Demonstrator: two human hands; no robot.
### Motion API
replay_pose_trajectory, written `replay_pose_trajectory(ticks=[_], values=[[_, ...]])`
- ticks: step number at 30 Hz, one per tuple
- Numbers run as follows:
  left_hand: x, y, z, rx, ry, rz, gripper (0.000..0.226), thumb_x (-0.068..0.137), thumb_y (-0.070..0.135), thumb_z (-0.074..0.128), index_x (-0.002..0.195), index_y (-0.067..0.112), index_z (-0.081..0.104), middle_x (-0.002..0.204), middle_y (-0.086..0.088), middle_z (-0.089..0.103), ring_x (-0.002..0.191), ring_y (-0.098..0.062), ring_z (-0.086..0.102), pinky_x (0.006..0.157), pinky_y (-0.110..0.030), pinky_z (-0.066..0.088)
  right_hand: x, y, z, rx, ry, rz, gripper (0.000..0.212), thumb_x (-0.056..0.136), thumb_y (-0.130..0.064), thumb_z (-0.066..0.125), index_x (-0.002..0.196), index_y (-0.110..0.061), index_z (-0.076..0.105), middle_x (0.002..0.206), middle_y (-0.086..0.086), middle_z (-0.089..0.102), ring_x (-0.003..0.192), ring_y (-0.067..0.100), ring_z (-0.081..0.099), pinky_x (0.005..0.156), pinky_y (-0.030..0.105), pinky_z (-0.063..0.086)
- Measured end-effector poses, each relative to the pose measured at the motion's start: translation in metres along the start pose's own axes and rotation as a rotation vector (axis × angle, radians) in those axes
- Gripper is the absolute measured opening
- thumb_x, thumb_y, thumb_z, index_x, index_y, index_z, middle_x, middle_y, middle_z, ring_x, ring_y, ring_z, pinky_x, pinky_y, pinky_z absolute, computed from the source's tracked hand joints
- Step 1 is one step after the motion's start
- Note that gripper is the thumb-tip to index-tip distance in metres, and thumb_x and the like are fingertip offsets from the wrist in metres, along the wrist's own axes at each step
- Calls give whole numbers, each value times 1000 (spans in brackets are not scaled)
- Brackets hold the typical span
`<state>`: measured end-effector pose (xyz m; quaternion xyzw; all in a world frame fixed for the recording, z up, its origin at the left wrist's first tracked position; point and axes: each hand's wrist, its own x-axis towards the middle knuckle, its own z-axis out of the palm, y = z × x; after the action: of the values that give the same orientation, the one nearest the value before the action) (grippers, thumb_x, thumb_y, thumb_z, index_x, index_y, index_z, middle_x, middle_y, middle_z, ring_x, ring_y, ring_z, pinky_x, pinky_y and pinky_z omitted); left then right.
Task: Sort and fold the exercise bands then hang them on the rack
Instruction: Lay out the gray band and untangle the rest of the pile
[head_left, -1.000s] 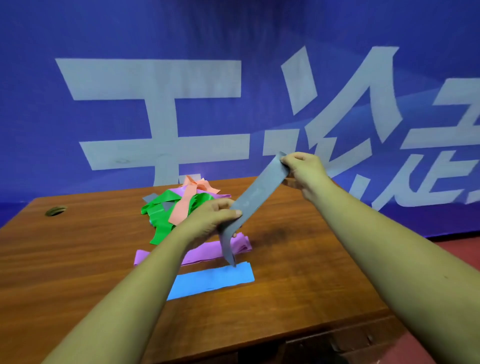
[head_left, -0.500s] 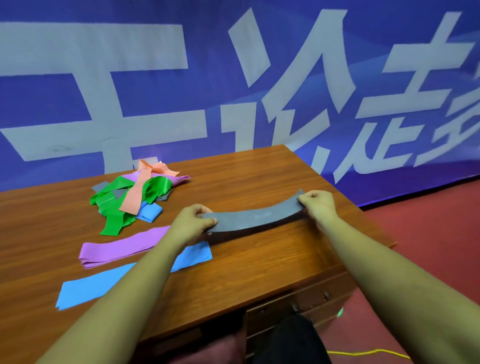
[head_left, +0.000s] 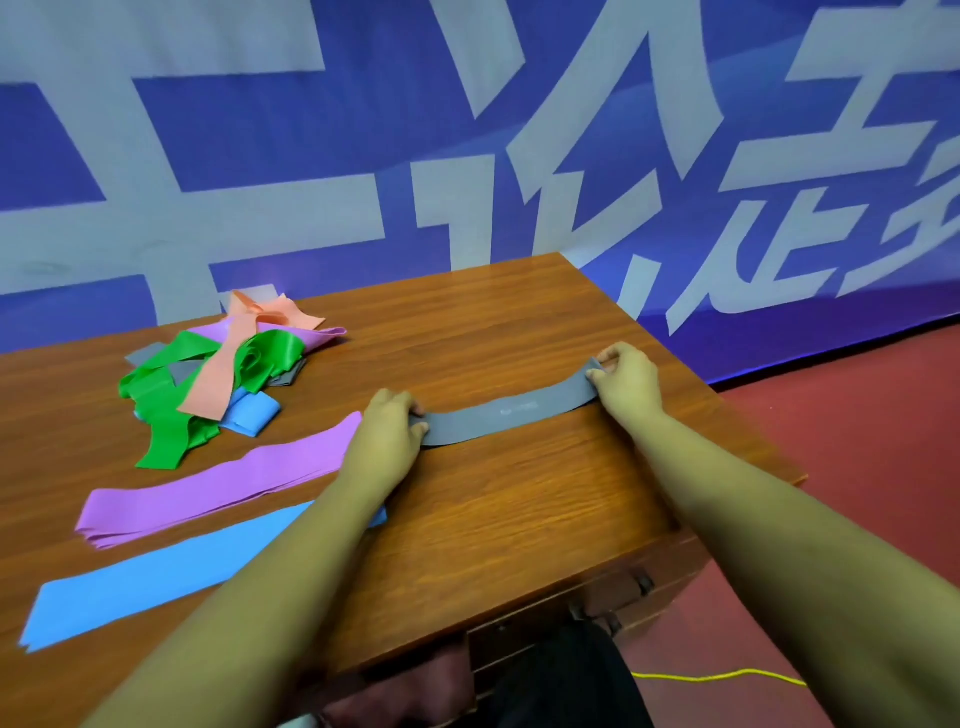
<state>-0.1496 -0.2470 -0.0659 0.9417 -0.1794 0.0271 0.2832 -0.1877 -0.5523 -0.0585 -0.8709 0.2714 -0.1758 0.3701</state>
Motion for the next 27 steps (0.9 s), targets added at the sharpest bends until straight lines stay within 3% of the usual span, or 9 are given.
replay_pose_trajectory(ticks=[4, 7, 10, 13, 16, 20, 24, 27], values=[[-1, -4, 9, 165, -72, 62, 33, 86, 28, 70, 112, 9, 64, 117, -11, 50, 111, -29, 51, 98, -38, 43, 0, 19, 9, -189, 36, -91, 15, 88, -18, 65, 99, -17, 55, 93, 8, 64, 97, 33, 59, 86, 45, 48], [-3, -10, 13, 312, -37, 174, 38, 86, 43, 66, 113, 15, 65, 118, -6, 54, 111, -28, 48, 95, -39, 40, -5, 25, 15, -320, 104, -126, 23, 90, -22, 63, 111, -12, 60, 110, 15, 59, 108, 36, 51, 92, 45, 43], [-1, -12, 13, 304, -87, 199, 40, 88, 47, 62, 120, 22, 60, 115, -3, 58, 111, -27, 51, 92, -41, 41, -13, 23, 19, -399, 194, -249, 28, 87, -20, 62, 113, -11, 62, 115, 14, 55, 109, 35, 49, 91, 44, 41], [2, -11, 10, 314, -95, 217, 34, 91, 40, 60, 121, 24, 60, 117, -2, 59, 112, -27, 52, 94, -41, 40, -22, 9, 26, -312, 15, -464, 35, 89, -29, 61, 121, -17, 63, 125, 5, 58, 117, 26, 52, 98, 43, 43], [2, -11, 6, 375, -99, 248, 34, 93, 40, 57, 124, 26, 60, 122, 1, 57, 117, -24, 50, 97, -38, 34, -30, -3, 34, -396, -234, -516, 36, 92, -37, 56, 125, -23, 63, 124, 1, 61, 119, 22, 52, 102, 42, 40], [7, -18, -11, 347, -59, 239, 29, 91, 40, 59, 113, 23, 63, 112, -2, 58, 112, -25, 50, 91, -37, 35, -34, -29, 41, -476, -199, -511, 34, 91, -32, 54, 121, -18, 64, 118, 5, 59, 117, 27, 50, 100, 41, 38], [21, -49, -49, 294, 63, 135, 17, 86, 27, 63, 99, 15, 66, 97, -10, 59, 102, -34, 55, 86, -42, 44, -45, -85, 71, -364, -285, -536, 31, 91, -31, 54, 115, -13, 64, 112, 8, 58, 111, 29, 53, 95, 41, 43], [29, -86, -79, 322, 131, 17, 18, 82, 19, 65, 97, 11, 68, 101, -15, 60, 101, -38, 56, 85, -45, 46, -51, -130, 107, -257, -351, -575, 27, 88, -31, 59, 109, -13, 65, 107, 11, 59, 107, 31, 57, 93, 41, 46]])
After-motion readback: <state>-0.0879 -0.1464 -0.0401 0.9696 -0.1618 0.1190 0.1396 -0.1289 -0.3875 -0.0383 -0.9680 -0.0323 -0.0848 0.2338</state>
